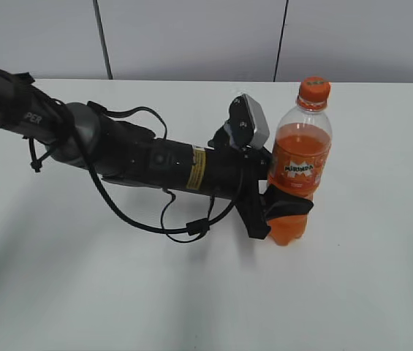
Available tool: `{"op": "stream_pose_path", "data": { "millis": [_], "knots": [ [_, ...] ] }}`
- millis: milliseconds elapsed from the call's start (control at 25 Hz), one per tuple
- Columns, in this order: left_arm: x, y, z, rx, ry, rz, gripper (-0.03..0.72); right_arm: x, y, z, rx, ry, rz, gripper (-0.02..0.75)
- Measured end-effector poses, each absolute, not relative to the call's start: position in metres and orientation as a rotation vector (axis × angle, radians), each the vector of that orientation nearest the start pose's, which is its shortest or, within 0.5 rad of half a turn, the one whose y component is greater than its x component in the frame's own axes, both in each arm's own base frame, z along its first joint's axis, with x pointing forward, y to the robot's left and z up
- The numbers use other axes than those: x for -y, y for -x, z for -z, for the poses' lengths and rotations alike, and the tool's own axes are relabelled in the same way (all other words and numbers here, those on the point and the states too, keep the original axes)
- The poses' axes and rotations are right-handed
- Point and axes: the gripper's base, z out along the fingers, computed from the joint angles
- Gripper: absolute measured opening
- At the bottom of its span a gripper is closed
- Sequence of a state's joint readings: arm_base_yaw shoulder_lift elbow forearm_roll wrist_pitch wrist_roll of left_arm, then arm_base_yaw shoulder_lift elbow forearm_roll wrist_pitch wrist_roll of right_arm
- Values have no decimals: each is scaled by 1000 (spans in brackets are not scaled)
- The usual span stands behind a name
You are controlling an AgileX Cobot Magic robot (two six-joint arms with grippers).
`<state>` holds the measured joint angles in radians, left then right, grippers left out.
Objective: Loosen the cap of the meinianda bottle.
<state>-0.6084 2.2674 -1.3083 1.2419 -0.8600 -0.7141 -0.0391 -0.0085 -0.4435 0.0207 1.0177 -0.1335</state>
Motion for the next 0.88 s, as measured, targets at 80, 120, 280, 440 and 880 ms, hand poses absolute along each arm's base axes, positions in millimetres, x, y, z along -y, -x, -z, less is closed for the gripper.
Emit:
{"op": "stream_pose_path", "data": {
  "millis": [80, 120, 280, 440, 880],
  "knots": [
    [312, -324, -105, -1528, -1379, 967, 390, -2, -2, -265, -2048, 97, 83, 583],
    [314, -323, -105, -1534, -1378, 961, 390, -2, -2, -265, -2048, 97, 83, 583],
    [318, -321, -105, -1551, -1369, 944, 390, -2, -2, -265, -2048, 97, 83, 583],
    [319, -321, -105, -1552, -1367, 944, 390, -2, -2, -265, -2048, 97, 81, 583],
    [319, -321, -105, -1554, -1366, 942, 390, -1, -4, -280, -2061, 97, 83, 583]
  ]
}}
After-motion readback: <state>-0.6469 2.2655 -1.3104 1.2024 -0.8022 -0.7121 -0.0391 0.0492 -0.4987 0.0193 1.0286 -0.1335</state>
